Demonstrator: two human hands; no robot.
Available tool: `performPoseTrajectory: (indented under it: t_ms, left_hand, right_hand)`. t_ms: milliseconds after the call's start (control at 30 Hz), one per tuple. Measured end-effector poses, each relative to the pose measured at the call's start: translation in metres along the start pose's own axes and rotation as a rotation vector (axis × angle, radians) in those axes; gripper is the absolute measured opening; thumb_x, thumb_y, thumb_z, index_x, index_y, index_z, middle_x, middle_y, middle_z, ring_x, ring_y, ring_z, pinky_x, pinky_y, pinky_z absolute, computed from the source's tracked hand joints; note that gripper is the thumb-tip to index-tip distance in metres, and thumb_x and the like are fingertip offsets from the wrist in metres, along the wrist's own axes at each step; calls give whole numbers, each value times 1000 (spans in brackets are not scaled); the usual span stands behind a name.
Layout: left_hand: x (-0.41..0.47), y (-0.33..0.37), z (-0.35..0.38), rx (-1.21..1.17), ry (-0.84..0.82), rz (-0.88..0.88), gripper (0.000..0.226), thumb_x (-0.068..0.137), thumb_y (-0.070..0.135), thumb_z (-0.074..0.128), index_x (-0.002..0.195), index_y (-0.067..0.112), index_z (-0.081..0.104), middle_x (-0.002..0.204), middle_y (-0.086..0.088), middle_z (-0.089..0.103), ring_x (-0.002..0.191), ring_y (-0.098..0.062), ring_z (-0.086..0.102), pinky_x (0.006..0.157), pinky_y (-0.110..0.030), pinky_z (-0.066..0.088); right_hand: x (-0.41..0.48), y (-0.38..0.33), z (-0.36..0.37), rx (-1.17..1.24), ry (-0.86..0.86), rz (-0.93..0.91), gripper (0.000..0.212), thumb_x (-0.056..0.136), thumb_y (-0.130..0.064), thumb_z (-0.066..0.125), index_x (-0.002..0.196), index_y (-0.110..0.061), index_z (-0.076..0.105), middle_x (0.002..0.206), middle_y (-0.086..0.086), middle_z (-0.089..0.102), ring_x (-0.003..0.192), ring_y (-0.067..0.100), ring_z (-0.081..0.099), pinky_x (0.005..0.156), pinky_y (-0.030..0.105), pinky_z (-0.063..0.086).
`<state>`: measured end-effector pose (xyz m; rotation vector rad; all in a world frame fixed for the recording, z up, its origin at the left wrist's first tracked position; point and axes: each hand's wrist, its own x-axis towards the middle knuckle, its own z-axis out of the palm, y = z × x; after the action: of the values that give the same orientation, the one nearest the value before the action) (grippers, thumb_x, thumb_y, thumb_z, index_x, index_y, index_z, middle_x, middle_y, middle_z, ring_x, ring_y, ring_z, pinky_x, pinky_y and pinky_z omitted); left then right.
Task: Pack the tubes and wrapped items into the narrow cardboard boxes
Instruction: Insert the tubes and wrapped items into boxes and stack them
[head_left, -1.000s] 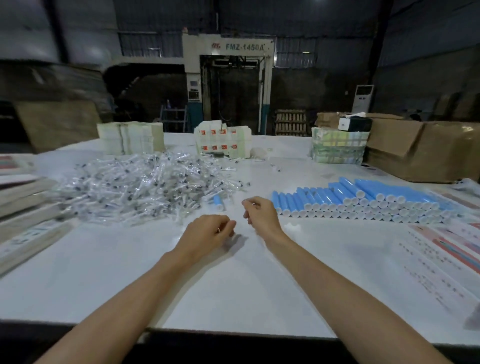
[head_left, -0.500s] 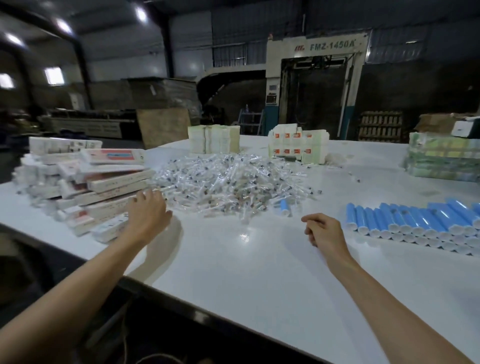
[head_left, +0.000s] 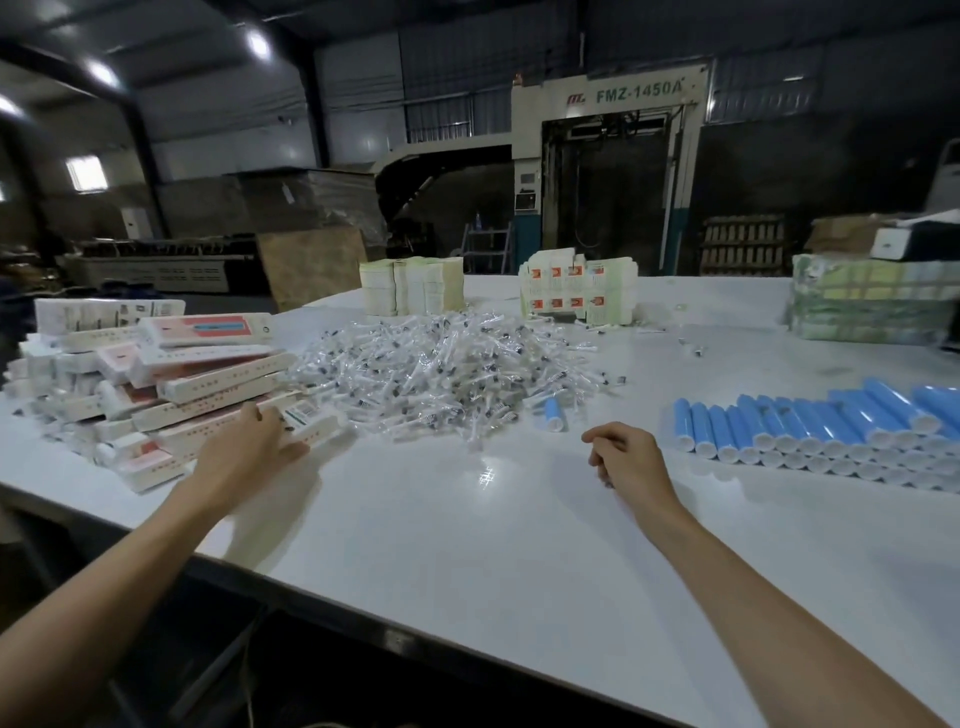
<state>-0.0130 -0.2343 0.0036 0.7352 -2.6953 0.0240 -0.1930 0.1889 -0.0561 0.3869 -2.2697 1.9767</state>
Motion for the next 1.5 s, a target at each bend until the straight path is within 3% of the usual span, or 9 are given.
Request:
performPoseTrajectory:
  t_ms: [200, 400, 633, 767, 833, 1000, 1200, 1300, 1500]
  left_hand:
    - [5, 75, -29, -266, 14, 194, 58, 89, 62, 78, 117, 22, 47, 110, -2, 64, 73, -13, 65, 51, -24, 47]
    - [4, 182, -26, -1039, -262, 314, 65, 86, 31, 91, 129, 19, 45, 101, -8, 78, 76, -20, 81, 58, -25, 62]
    - [-3, 244, 17, -1484, -495, 178, 71, 73, 55, 90, 126, 13, 68, 96, -7, 83, 83, -31, 81, 73, -40, 66]
    - [-6, 246, 35, -1696, -747, -75, 60, 82, 62, 82, 111, 11, 77, 95, -12, 79, 80, -31, 74, 84, -43, 62]
    - [-5, 242, 36, -1797, -773, -125, 46, 93, 57, 69, 104, 13, 77, 88, -12, 76, 72, -29, 72, 74, -36, 60]
    - [1, 235, 37, -1899, -704, -238, 35, 94, 40, 55, 100, 9, 70, 80, -13, 71, 62, -28, 66, 70, -36, 55]
    - [7, 238, 44, -1920, -707, -216, 44, 96, 37, 57, 66, 16, 81, 72, -8, 76, 54, -22, 71, 53, -28, 59]
    - [4, 239, 41, -1877, -721, -191, 31, 100, 36, 58, 87, 13, 74, 75, -8, 75, 57, -22, 71, 54, -27, 59]
    - [-3, 234, 34, -1787, -761, -118, 42, 101, 45, 61, 123, 10, 69, 85, -11, 74, 66, -26, 72, 59, -29, 59]
  right_hand:
    - [-4, -5, 0, -10, 18, -22, 29, 100, -3, 51, 92, -18, 74, 69, 2, 64, 58, 15, 51, 55, 23, 41]
    - [-8, -8, -3, -13, 37, -14, 28, 100, -2, 51, 93, -15, 74, 72, 4, 64, 61, 15, 52, 55, 21, 40]
    - [-11, -15, 4, -301, 83, -72, 21, 100, -12, 54, 97, -20, 72, 78, -6, 68, 69, 9, 61, 67, 30, 49]
    - [18, -26, 16, -544, 71, -90, 17, 102, -23, 55, 115, -15, 64, 105, 5, 69, 93, 25, 67, 85, 42, 56]
    - [36, -31, 29, -641, 48, -79, 24, 104, -27, 55, 122, -12, 59, 120, 10, 65, 107, 30, 64, 92, 45, 54]
    - [75, -32, 74, -866, -22, -63, 39, 104, -34, 60, 131, -7, 51, 137, 15, 54, 127, 35, 51, 97, 43, 45]
    - [83, -15, 96, -729, 49, 25, 24, 103, -27, 53, 117, -10, 62, 121, 11, 63, 105, 32, 63, 94, 50, 55]
    - [76, -12, 94, -676, 69, 50, 28, 101, -30, 48, 115, -9, 61, 110, 9, 65, 96, 31, 67, 89, 51, 58]
    - [58, -40, 49, -1121, 131, -165, 27, 102, -33, 56, 80, -16, 56, 92, 7, 64, 84, 30, 65, 73, 36, 48]
